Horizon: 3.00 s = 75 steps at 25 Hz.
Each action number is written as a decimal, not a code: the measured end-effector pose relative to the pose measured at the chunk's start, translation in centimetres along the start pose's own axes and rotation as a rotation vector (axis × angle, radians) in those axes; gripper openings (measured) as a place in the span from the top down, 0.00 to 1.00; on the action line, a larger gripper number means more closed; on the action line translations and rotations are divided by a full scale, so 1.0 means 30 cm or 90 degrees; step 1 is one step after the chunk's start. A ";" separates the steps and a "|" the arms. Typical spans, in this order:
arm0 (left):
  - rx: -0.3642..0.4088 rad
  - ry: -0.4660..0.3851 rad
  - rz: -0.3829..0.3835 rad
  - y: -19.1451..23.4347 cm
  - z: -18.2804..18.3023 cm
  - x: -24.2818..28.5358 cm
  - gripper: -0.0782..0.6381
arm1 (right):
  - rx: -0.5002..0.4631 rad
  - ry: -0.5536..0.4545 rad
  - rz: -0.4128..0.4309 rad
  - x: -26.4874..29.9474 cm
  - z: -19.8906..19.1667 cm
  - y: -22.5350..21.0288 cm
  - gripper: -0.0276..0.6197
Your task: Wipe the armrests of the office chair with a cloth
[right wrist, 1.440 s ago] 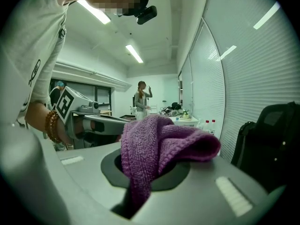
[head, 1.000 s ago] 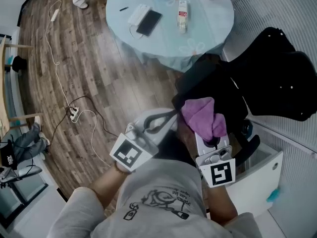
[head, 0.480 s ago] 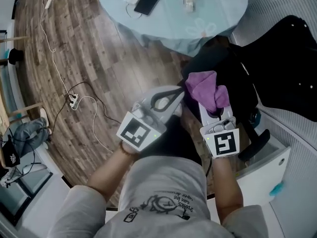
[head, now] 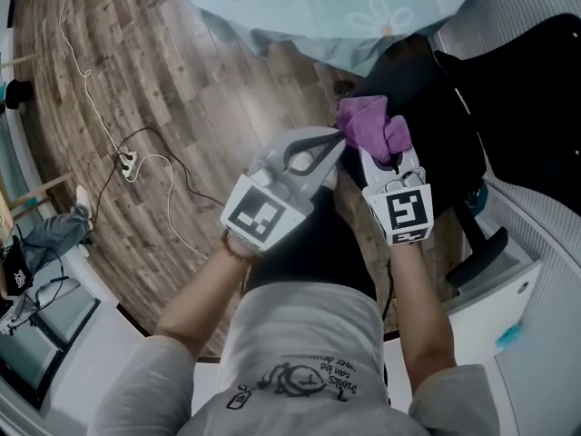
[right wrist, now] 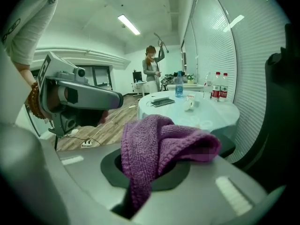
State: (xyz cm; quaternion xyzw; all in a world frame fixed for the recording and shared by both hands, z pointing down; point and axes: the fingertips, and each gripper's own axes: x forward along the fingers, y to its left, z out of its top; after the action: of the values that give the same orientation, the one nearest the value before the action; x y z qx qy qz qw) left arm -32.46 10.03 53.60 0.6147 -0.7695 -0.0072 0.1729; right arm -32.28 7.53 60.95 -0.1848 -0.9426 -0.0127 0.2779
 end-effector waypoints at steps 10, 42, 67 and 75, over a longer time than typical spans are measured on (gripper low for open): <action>-0.009 0.004 0.001 0.000 -0.053 0.005 0.89 | -0.034 0.033 0.014 0.063 -0.087 -0.010 0.91; -0.025 -0.002 0.000 -0.055 -0.030 0.025 0.89 | -0.079 0.058 -0.099 0.098 -0.056 -0.566 0.91; -0.015 0.016 -0.001 -0.057 -0.052 0.008 0.89 | -0.175 0.040 0.073 0.030 -0.124 0.036 0.91; -0.015 0.025 -0.004 -0.063 -0.071 0.007 0.89 | -0.199 0.058 0.047 0.053 -0.111 -0.131 0.91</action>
State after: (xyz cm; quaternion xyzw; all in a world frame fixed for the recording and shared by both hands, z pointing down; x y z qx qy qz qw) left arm -30.13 9.81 55.23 0.6152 -0.7638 -0.0050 0.1951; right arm -33.19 3.98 64.93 -0.2597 -0.9080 -0.1574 0.2886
